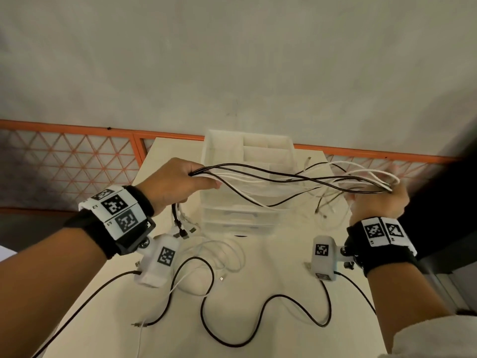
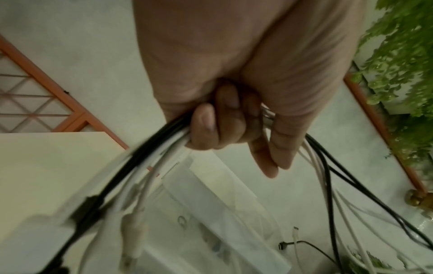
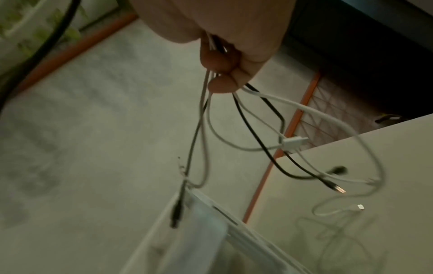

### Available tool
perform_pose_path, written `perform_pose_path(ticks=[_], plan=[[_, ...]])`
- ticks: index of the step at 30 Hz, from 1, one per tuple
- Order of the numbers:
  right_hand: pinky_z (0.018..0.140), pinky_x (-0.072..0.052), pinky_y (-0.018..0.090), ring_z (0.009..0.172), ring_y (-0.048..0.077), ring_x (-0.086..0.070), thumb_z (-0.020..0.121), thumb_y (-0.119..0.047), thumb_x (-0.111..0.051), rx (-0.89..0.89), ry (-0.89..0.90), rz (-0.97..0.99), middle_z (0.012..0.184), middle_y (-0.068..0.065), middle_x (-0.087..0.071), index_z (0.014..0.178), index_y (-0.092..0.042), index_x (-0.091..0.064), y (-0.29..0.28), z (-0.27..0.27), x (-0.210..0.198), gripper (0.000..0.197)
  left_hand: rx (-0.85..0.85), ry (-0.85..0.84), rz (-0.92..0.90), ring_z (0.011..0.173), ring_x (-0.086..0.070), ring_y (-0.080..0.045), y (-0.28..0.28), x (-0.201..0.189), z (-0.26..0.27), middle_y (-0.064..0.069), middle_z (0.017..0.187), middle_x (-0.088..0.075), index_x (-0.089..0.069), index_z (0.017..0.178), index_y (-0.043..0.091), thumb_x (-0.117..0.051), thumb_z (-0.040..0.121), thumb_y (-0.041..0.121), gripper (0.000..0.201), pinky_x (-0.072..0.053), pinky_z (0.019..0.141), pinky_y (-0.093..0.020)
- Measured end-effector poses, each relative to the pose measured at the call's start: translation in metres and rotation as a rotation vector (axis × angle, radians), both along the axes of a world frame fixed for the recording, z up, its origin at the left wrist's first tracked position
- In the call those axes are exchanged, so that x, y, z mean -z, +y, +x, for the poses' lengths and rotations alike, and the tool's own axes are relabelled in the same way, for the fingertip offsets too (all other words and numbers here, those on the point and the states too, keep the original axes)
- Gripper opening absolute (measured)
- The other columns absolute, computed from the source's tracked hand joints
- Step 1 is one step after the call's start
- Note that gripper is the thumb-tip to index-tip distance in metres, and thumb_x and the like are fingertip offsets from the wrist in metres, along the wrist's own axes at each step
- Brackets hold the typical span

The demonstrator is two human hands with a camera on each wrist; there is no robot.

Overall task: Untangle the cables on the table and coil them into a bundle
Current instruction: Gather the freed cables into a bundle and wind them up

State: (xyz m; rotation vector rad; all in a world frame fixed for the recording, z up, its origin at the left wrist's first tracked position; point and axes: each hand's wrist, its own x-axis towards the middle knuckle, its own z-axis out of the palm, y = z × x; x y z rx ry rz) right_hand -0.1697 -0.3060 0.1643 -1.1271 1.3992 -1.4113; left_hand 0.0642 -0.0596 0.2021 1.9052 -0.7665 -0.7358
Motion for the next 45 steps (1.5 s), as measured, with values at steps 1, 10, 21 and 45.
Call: perform_pose_path(ticks=[1, 10, 21, 45], plan=[[0.050, -0.054, 0.023, 0.049, 0.004, -0.057, 0.102, -0.025, -0.051, 0.002, -0.061, -0.069, 0.062, -0.014, -0.064, 0.079, -0.022, -0.062, 0.004, 0.000, -0.009, 0.026, -0.018, 0.007, -0.005, 0.043, -0.027, -0.008, -0.001, 0.003, -0.001, 0.011, 0.046, -0.031, -0.078, 0.085, 0.016, -0.080, 0.077, 0.027, 0.013, -0.027, 0.046, -0.021], [0.082, -0.055, 0.040, 0.100, 0.038, -0.067, 0.089, -0.005, -0.062, -0.186, 0.478, 0.011, 0.101, 0.012, -0.070, 0.102, -0.015, -0.066, -0.021, 0.004, 0.035, 0.016, 0.135, 0.104, 0.011, 0.046, -0.029, -0.006, 0.008, 0.020, -0.016, 0.010, 0.055, -0.037, -0.074, 0.087, 0.015, -0.077, 0.076, 0.041, 0.028, -0.029, 0.048, -0.018], [0.082, -0.061, 0.048, 0.076, 0.036, -0.072, 0.100, -0.051, -0.045, -0.355, 0.684, 0.469, 0.096, 0.016, -0.071, 0.101, -0.003, -0.068, -0.011, -0.030, 0.086, 0.053, 0.093, 0.094, -0.397, 0.049, -0.019, -0.016, -0.023, -0.011, -0.039, 0.002, 0.053, -0.023, -0.070, 0.078, 0.011, -0.063, 0.081, 0.047, 0.037, -0.026, 0.045, -0.022], [0.100, -0.043, 0.025, 0.117, 0.006, -0.057, 0.080, -0.030, -0.078, -1.413, 0.677, -0.374, 0.130, -0.012, -0.062, 0.147, -0.033, -0.041, 0.133, 0.044, 0.045, 0.076, 0.371, -0.059, 0.176, 0.045, -0.048, 0.006, 0.005, 0.043, -0.056, 0.020, 0.049, -0.053, -0.067, 0.083, 0.012, -0.059, 0.096, 0.025, 0.020, -0.033, 0.048, -0.006]])
